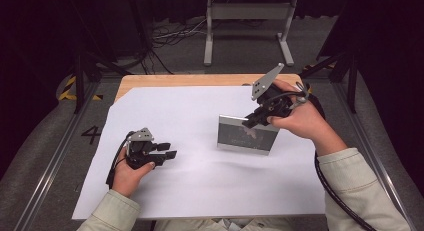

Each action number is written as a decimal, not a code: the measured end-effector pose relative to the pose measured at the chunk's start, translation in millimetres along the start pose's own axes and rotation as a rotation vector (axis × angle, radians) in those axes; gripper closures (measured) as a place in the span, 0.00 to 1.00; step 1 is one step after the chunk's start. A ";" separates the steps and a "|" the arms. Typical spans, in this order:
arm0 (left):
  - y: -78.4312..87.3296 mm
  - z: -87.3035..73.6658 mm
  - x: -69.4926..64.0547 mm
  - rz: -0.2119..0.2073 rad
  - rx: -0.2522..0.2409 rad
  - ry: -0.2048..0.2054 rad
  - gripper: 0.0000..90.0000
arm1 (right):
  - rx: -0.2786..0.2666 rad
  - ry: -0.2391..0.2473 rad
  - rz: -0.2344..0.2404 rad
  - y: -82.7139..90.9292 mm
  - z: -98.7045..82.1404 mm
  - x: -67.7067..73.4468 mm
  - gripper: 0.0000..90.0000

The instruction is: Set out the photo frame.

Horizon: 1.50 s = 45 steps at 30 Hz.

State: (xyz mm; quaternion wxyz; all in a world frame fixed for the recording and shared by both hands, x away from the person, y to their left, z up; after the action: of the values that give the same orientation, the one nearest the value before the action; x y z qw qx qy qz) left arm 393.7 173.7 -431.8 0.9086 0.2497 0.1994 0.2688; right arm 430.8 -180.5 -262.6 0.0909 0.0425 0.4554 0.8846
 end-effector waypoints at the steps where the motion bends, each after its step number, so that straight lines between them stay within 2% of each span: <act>1: 1.0 -1.0 -0.2 0.004 -0.002 0.005 0.61 | 0.003 0.010 0.008 -1.3 1.1 -0.6 0.94; 6: 6.7 -5.1 0.4 0.015 -0.007 0.015 0.61 | 0.016 0.045 0.034 -10.6 7.8 -4.4 0.94; 8: 8.7 -6.4 0.8 0.020 -0.007 0.015 0.61 | 0.013 0.043 0.039 -13.4 9.3 -5.5 0.94; 14: 14.7 -12.3 1.1 0.042 -0.006 0.023 0.61 | 0.008 0.076 0.081 -22.0 12.6 -10.0 0.94; 15: 16.1 -13.5 0.8 0.041 -0.006 0.034 0.61 | 0.009 0.079 0.085 -23.2 13.2 -10.9 0.94; 18: 18.9 -15.3 1.9 0.052 -0.012 0.025 0.61 | 0.016 0.085 0.096 -26.9 14.8 -13.5 0.94; 20: 20.2 -17.1 1.4 0.055 -0.014 0.038 0.60 | 0.016 0.091 0.106 -29.9 15.4 -15.3 0.94; 22: 21.6 -17.9 2.0 0.059 -0.014 0.034 0.60 | 0.023 0.093 0.116 -33.4 15.5 -16.9 0.94; 23: 22.5 -18.6 1.4 0.061 -0.015 0.045 0.60 | 0.023 0.093 0.116 -33.4 15.5 -16.9 0.94; 25: 24.3 -19.0 3.0 0.076 -0.017 0.028 0.59 | 0.027 0.099 0.125 -36.9 15.7 -18.4 0.94; 26: 24.3 -19.3 2.3 0.070 -0.021 0.040 0.59 | 0.029 0.104 0.131 -38.8 15.9 -19.2 0.94; 29: 24.6 -19.3 2.6 0.072 -0.024 0.037 0.59 | 0.031 0.114 0.142 -43.2 16.2 -20.6 0.94; 33: 23.8 -18.8 3.0 0.072 -0.021 0.032 0.59 | 0.037 0.121 0.152 -47.6 15.5 -22.2 0.94; 45: 22.7 -18.5 2.0 0.072 -0.014 0.034 0.58 | 0.056 0.090 0.158 -60.6 4.8 -30.7 0.94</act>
State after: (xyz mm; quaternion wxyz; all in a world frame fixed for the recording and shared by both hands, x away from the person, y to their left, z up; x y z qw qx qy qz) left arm 377.3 197.9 -434.3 0.8967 0.2457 0.2036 0.3068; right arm 469.0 -148.4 -308.9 -0.0011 0.0412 0.4786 0.8771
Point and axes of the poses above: each handheld gripper's, and its own axes: y roughly backward along the jaws, z roughly out of its top, x roughly to its left, the point moved 2 cm from there along -y, roughly forward along the jaws, and after that the axes turned 2 degrees about -x, right-handed, at the moved point
